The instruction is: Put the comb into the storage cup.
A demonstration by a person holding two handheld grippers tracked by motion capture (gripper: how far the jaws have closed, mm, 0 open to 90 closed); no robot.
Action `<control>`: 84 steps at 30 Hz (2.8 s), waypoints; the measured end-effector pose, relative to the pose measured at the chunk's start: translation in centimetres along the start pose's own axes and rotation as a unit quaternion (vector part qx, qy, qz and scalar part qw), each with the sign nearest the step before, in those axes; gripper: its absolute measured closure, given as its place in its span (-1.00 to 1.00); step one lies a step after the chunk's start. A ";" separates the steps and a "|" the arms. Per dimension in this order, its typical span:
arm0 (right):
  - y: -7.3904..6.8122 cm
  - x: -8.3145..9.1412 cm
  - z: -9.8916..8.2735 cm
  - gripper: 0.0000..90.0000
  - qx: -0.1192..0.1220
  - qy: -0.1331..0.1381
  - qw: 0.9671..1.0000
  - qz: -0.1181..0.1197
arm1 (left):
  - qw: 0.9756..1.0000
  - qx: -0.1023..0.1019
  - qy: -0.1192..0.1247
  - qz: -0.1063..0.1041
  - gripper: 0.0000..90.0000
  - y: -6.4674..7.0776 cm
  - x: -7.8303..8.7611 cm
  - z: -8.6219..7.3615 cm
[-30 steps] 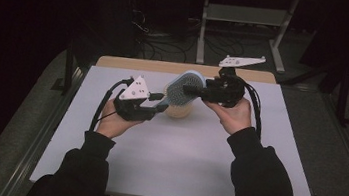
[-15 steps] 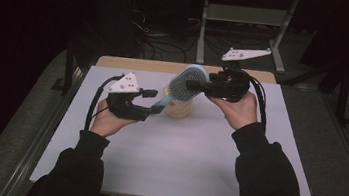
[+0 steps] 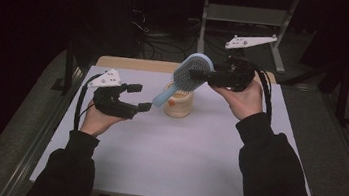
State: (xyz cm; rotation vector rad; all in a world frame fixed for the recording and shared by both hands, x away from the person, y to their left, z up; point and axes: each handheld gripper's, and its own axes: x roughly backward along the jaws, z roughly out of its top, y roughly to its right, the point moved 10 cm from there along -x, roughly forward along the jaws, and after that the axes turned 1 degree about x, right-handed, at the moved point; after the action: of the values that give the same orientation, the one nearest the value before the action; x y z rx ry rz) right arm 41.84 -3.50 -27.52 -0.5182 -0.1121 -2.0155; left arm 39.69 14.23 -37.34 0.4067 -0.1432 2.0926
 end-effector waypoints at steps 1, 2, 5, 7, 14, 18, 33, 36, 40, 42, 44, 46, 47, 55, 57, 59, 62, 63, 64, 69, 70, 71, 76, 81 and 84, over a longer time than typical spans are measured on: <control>0.1 0.1 0.2 0.24 0.001 0.000 1.000 -0.001 | 1.000 0.006 0.003 -0.005 -0.49 -0.1 0.2 -0.1; 0.2 0.1 0.3 0.24 0.001 0.000 1.000 -0.003 | 1.000 0.010 0.005 -0.005 -0.52 -0.3 0.4 -0.2; 0.5 0.3 0.8 0.24 0.005 -0.003 1.000 -0.010 | 1.000 0.019 0.003 -0.004 -0.66 -0.7 1.0 -0.7; 0.8 0.3 1.0 0.24 0.006 -0.006 1.000 -0.014 | 1.000 0.022 0.002 0.002 -0.70 -1.0 1.3 -1.1; 1.6 0.3 1.8 0.24 0.007 -0.006 1.000 -0.025 | 0.998 0.054 0.002 0.014 -0.97 -2.2 2.6 -2.6; 2.3 0.3 2.0 0.24 0.006 -0.007 0.999 -0.033 | 0.998 0.065 0.008 0.018 -1.00 -2.8 3.5 -3.4; 4.8 0.4 2.1 0.23 -0.002 -0.005 0.998 -0.057 | 0.995 0.080 0.039 0.051 -1.00 -4.7 6.9 -6.9; 5.1 0.3 2.0 0.23 -0.003 -0.007 0.998 -0.060 | 0.994 0.081 0.042 0.053 -1.00 -4.8 7.3 -7.3; 5.5 0.4 1.8 0.23 -0.003 -0.010 0.998 -0.064 | 0.995 0.074 0.033 0.061 -1.00 -4.8 7.7 -8.3; 5.7 0.4 1.7 0.23 -0.005 -0.012 0.998 -0.068 | 0.995 0.075 0.028 0.062 -1.00 -4.9 7.9 -8.9; 6.0 0.4 1.6 0.23 -0.007 -0.014 0.997 -0.070 | 0.995 0.074 0.029 0.065 -1.00 -4.9 8.1 -9.2; 6.3 0.3 1.4 0.23 -0.010 -0.018 0.997 -0.073 | 0.995 0.074 0.030 0.066 -1.00 -4.9 8.4 -9.5; 6.5 0.2 1.3 0.23 -0.010 -0.020 0.997 -0.075 | 0.995 0.073 0.030 0.068 -1.00 -5.0 8.5 -9.7; 7.5 -0.9 0.6 0.23 -0.012 -0.038 0.996 -0.085 | 0.994 0.081 0.018 0.074 -1.00 -5.5 9.1 -11.3; 7.7 -1.4 0.4 0.23 -0.012 -0.046 0.995 -0.087 | 0.994 0.078 0.020 0.076 -1.00 -5.4 9.2 -11.3; 7.8 -1.8 0.2 0.23 -0.012 -0.052 0.995 -0.089 | 0.994 0.077 0.023 0.076 -1.00 -5.4 9.2 -11.4; 7.9 -2.4 -0.1 0.23 -0.011 -0.059 0.994 -0.088 | 0.994 0.077 0.015 0.075 -1.00 -5.4 9.1 -11.8; 8.0 -2.6 -0.2 0.23 -0.011 -0.061 0.994 -0.088 | 0.994 0.075 0.012 0.076 -1.00 -5.4 9.1 -11.9; 8.0 -2.8 -0.2 0.23 -0.011 -0.063 0.994 -0.088 | 0.994 0.074 0.011 0.076 -1.00 -5.3 9.0 -12.0; 8.1 -3.6 -0.7 0.23 -0.010 -0.066 0.994 -0.088 | 0.994 0.075 0.006 0.075 -1.00 -5.3 8.9 -12.4; 8.2 -3.7 -0.8 0.23 -0.012 -0.066 0.994 -0.087 | 0.994 0.076 0.005 0.076 -1.00 -5.3 8.9 -12.5; 8.3 -3.9 -1.0 0.23 -0.013 -0.065 0.994 -0.087 | 0.994 0.075 0.005 0.075 -1.00 -5.3 8.9 -12.6; 8.9 -4.7 -2.1 0.23 -0.018 -0.072 0.993 -0.089 | 0.994 0.078 0.001 0.074 -1.00 -5.3 8.8 -12.9; 9.4 -5.5 -3.2 0.22 -0.027 -0.078 0.993 -0.088 | 0.994 0.078 0.002 0.072 -1.00 -5.3 8.7 -13.1; 9.6 -5.9 -3.6 0.22 -0.030 -0.077 0.993 -0.087 | 0.994 0.082 -0.001 0.071 -1.00 -5.3 8.5 -13.3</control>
State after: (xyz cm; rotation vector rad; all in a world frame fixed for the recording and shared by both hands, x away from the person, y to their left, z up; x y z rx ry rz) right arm 51.33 -4.37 -34.47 -0.7250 -0.1972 -2.1516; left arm 36.99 27.38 -47.17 0.5103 -0.0015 2.2523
